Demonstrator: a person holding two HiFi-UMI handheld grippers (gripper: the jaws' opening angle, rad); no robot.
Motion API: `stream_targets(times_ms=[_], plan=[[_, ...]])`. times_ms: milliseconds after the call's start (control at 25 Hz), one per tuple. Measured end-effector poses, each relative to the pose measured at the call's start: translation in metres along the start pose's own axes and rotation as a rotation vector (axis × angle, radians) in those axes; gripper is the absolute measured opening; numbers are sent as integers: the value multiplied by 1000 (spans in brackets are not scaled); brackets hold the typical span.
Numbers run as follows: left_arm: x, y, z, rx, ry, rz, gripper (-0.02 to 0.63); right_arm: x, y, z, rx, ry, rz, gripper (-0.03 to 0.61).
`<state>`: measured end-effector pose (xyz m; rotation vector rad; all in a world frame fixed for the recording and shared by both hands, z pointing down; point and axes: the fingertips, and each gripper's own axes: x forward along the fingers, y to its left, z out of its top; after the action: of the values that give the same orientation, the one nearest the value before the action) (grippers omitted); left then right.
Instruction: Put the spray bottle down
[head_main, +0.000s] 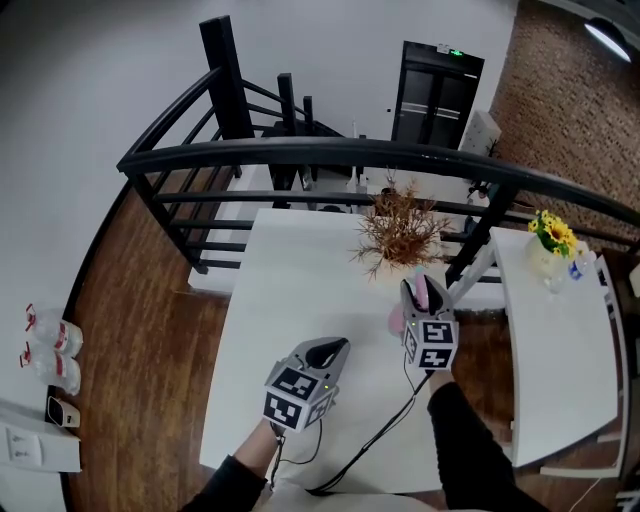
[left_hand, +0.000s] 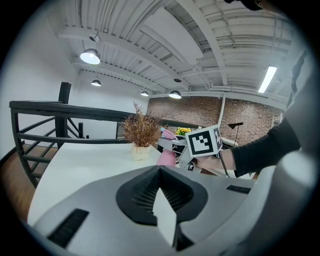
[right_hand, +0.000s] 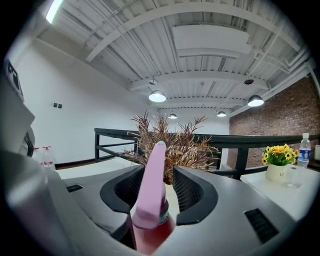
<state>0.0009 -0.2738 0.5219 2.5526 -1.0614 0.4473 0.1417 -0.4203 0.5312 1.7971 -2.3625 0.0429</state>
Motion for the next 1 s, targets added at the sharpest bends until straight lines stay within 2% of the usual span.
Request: stream_targets(times_ms=[40, 80, 240, 320, 520, 680, 800, 840, 880, 920, 1000], plan=[[0, -1, 0, 1, 0, -1, -3, -1, 1, 0, 6, -1, 7, 178], [-1, -2, 0, 2, 0, -1, -3, -1, 1, 0, 11, 1, 13, 220], [-6, -7, 0, 5, -2, -2, -3, -8, 8, 0, 31, 15, 40, 253], [-9, -9, -1, 7, -3, -1, -3, -13, 9, -1, 41, 20, 42, 310], [-23, -15, -2, 7, -7, 6, -3, -46, 6, 1, 75, 17, 7, 310], [-38, -26, -3, 9, -15, 10, -3, -97, 10, -1, 103, 15, -15, 310], [-55, -38, -1, 11, -23, 8, -3, -140, 18, 12, 148, -14, -13, 302], [-62, -43, -1, 12, -26, 6, -3, -155, 21, 19, 158, -31, -10, 277], [-68, -48, -1, 14, -30, 4, -3, -170, 23, 28, 161, -50, -9, 197], [-74, -54, -1, 16, -36, 2, -3, -183, 25, 36, 161, -70, -9, 159], [-87, -65, -1, 21, -49, 0, -3, -208, 31, 49, 167, -104, 0, 22]])
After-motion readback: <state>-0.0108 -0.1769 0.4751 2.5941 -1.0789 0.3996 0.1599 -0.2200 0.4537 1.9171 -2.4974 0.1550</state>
